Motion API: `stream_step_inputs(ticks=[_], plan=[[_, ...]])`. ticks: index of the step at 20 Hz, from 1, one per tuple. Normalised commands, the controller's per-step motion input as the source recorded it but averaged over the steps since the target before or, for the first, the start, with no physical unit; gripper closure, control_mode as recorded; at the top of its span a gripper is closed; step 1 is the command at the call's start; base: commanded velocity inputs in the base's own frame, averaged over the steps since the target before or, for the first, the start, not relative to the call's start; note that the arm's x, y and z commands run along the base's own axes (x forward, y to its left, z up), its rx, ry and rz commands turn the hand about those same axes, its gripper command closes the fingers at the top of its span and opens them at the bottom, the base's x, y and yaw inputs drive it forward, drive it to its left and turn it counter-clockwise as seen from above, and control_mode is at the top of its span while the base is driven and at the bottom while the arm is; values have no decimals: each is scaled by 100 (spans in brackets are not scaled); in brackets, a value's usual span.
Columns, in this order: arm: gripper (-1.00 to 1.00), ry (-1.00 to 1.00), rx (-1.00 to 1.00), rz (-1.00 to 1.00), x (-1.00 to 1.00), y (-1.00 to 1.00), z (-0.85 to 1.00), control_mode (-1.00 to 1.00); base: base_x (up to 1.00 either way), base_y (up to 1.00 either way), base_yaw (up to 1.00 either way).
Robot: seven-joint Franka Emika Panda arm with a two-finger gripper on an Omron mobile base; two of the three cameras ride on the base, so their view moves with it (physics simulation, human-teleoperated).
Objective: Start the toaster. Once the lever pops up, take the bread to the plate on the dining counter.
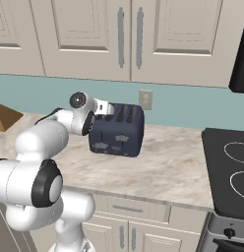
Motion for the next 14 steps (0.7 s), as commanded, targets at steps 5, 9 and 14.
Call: stream_step_inputs(ticks=[5, 9, 14], plan=[[-100, 0, 0, 0, 0, 0, 0, -100, 0, 0, 0], [-100, 0, 0, 0, 0, 0, 0, -100, 0, 0, 0], [-100, 0, 0, 0, 0, 0, 0, -100, 0, 0, 0]])
